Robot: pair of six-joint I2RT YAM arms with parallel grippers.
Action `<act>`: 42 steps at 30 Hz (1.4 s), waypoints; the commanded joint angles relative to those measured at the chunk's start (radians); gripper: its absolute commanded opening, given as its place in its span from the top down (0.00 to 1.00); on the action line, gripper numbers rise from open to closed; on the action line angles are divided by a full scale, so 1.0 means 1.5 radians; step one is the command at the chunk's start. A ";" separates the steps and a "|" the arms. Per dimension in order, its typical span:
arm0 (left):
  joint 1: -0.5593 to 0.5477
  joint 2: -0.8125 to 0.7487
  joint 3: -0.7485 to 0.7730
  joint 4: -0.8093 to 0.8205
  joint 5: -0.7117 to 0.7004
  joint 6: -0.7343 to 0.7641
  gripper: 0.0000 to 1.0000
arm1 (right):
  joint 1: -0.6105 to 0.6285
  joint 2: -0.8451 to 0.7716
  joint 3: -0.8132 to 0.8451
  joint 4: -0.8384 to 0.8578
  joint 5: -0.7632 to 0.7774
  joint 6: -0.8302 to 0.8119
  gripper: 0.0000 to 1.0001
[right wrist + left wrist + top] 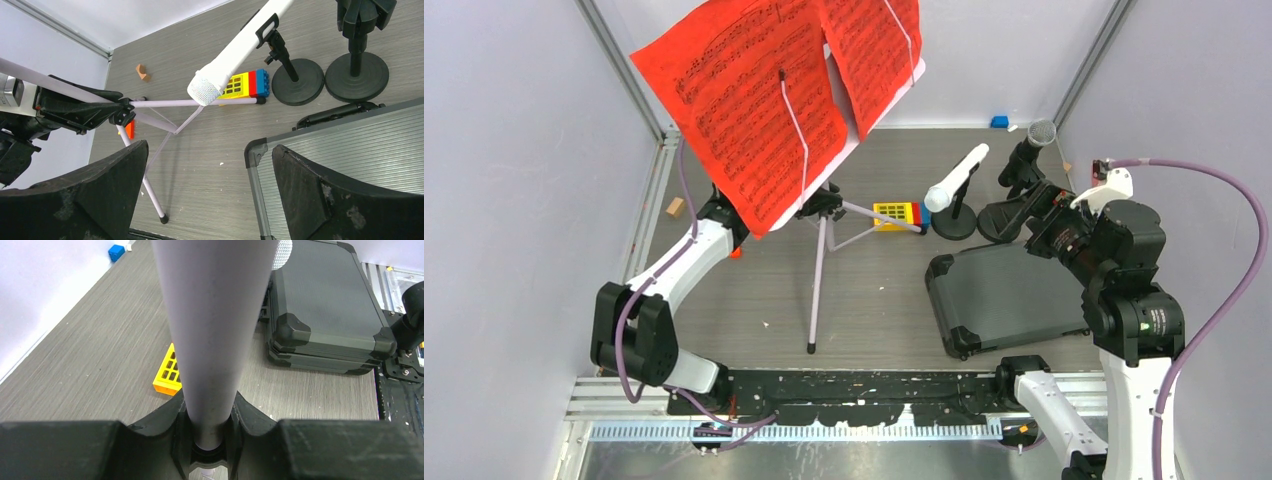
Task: Pack up the instrument practice props
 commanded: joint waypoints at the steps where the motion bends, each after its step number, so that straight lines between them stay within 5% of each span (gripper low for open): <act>1: 0.006 0.024 0.005 -0.064 0.038 0.038 1.00 | 0.000 -0.005 0.007 0.011 0.006 -0.009 0.00; 26: -0.044 0.083 0.073 -0.028 0.210 0.007 1.00 | 0.000 0.000 -0.001 0.019 0.002 -0.003 0.00; 38: -0.071 0.162 0.181 -0.092 0.258 0.056 1.00 | 0.000 0.003 0.008 0.017 0.000 -0.001 0.00; 42: -0.071 0.197 0.248 -0.235 0.258 0.160 1.00 | 0.000 0.005 0.016 0.010 0.001 -0.005 0.00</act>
